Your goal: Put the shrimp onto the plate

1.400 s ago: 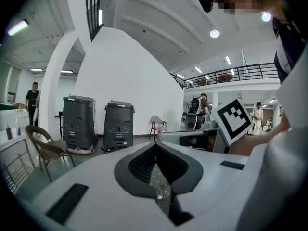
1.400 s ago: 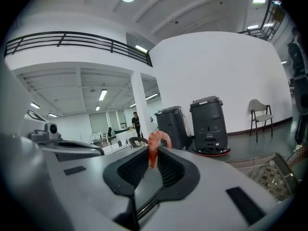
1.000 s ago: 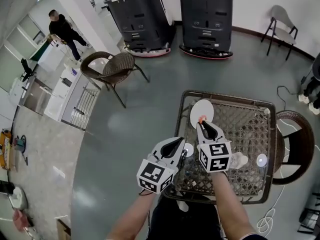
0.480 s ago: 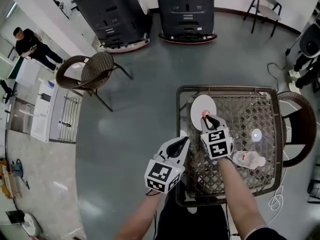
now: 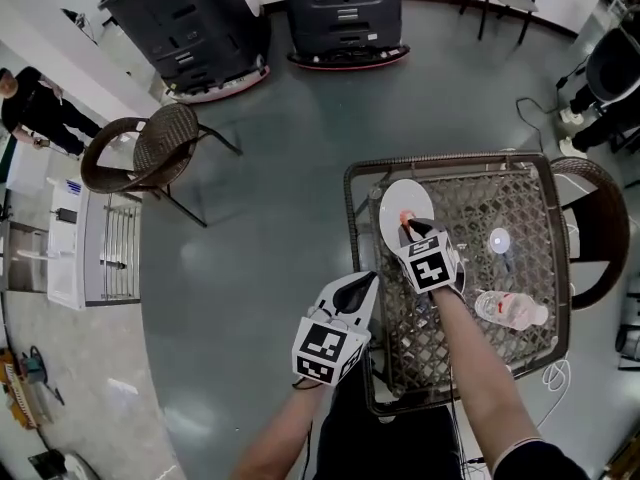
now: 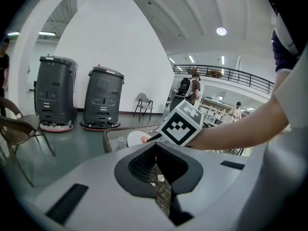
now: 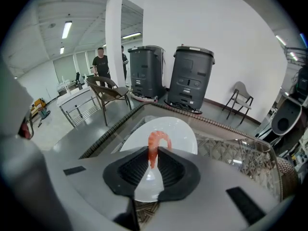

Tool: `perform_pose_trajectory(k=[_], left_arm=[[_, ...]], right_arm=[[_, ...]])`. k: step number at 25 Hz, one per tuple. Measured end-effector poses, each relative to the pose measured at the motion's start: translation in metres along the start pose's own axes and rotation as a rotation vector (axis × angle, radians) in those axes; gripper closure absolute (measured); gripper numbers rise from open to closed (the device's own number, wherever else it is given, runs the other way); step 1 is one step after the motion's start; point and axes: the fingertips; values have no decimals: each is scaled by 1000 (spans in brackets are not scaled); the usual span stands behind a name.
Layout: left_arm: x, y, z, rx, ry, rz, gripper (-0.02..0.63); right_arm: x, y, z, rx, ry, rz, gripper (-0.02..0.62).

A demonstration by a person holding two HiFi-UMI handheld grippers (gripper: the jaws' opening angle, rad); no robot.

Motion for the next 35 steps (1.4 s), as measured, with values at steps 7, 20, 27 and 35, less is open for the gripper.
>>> perform_pose_trajectory(k=[7, 20, 27, 35], left_arm=[[0, 13, 8, -18, 14, 14, 597], [-2, 12, 4, -41, 5, 13, 597], [-15, -7, 1, -23, -21, 6, 597], [-35, -47, -24, -6, -50, -24, 597]], right_arm=[[16, 10, -1, 16, -3, 68, 532], [23, 15, -8, 38, -38, 96, 532], [-6, -9, 4, 84, -96, -3, 531], [-116, -34, 41, 137, -280, -246, 532]])
Point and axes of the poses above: the fingertips, and each gripper's own axes: x forward along the fingers, z to its left, y out of its underside, and after that the axes turned 15 degrees about x, right-handed
